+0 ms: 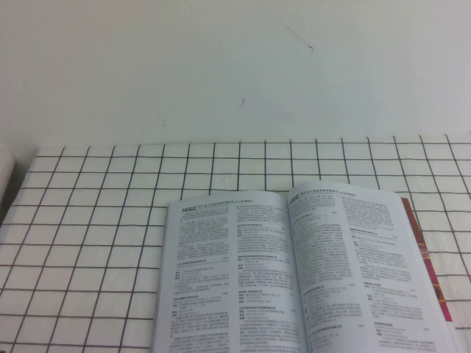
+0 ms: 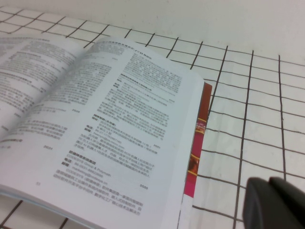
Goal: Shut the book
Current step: 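Close the open booklet and leave it lying on the table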
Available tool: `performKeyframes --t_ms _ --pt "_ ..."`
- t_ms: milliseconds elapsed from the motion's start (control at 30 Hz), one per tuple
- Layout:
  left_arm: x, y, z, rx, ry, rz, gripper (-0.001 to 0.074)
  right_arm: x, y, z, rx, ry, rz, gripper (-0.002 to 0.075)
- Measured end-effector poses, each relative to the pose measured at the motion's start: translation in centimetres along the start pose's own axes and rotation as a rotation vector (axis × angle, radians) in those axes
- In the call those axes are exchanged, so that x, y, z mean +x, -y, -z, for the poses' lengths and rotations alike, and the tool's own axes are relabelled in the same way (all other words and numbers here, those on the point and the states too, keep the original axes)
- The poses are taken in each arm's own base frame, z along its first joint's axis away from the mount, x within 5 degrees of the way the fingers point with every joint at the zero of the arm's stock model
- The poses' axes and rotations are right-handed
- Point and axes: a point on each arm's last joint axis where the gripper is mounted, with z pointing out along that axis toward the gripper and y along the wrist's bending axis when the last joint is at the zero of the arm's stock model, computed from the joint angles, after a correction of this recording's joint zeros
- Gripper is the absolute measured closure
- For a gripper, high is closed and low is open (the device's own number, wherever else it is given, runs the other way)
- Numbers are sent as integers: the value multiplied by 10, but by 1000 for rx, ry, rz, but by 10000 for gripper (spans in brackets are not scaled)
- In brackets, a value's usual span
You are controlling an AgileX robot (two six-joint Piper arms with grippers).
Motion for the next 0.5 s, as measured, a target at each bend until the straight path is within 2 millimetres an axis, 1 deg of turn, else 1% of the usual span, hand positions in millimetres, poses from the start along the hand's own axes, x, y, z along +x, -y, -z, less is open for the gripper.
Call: performKeyframes --t_ms 367,500 --pt "-2 -1 0 -6 21 -6 739 0 0 0 0 0 0 729" --pt "0 0 0 -4 3 -13 739 0 0 0 0 0 0 729"
